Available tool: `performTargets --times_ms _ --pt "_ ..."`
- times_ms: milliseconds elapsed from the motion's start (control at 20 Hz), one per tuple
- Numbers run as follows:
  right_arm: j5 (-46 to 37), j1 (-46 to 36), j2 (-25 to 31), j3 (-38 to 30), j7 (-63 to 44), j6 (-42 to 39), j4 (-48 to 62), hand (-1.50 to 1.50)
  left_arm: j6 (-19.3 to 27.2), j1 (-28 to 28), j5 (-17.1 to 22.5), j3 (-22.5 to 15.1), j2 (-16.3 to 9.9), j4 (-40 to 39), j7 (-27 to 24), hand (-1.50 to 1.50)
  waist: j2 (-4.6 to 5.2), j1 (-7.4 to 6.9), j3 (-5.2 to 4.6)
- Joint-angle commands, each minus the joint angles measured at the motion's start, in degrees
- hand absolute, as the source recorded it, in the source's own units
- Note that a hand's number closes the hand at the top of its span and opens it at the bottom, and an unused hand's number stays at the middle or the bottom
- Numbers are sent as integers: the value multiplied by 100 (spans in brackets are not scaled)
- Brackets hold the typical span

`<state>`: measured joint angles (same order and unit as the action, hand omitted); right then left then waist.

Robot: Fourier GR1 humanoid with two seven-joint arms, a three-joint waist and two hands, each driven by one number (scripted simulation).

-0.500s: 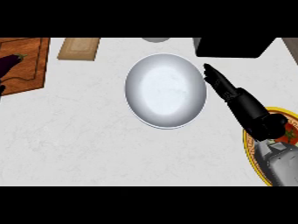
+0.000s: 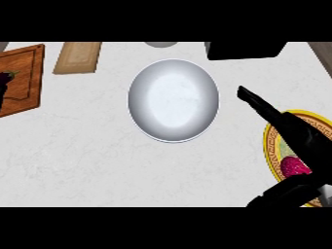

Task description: Pick the tomato from the plate and place it in the bowl

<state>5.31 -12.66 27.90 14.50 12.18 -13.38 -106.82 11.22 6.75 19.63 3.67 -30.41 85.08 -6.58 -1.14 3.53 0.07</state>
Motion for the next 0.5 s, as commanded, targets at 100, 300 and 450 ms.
performTargets --times_ms 100,300,450 --pt "-1191 1697 309 -394 2678 507 -390 -150 12 178 162 56 90 65 179 0 56 128 37" --pt "-1570 2803 913 -1191 3853 759 -532 -150 -62 -1 98 73 146 80 -36 0 59 -20 6" --pt "-1951 3245 1231 -1907 4198 1114 -415 -150 -57 188 136 122 57 129 175 0 49 10 3"
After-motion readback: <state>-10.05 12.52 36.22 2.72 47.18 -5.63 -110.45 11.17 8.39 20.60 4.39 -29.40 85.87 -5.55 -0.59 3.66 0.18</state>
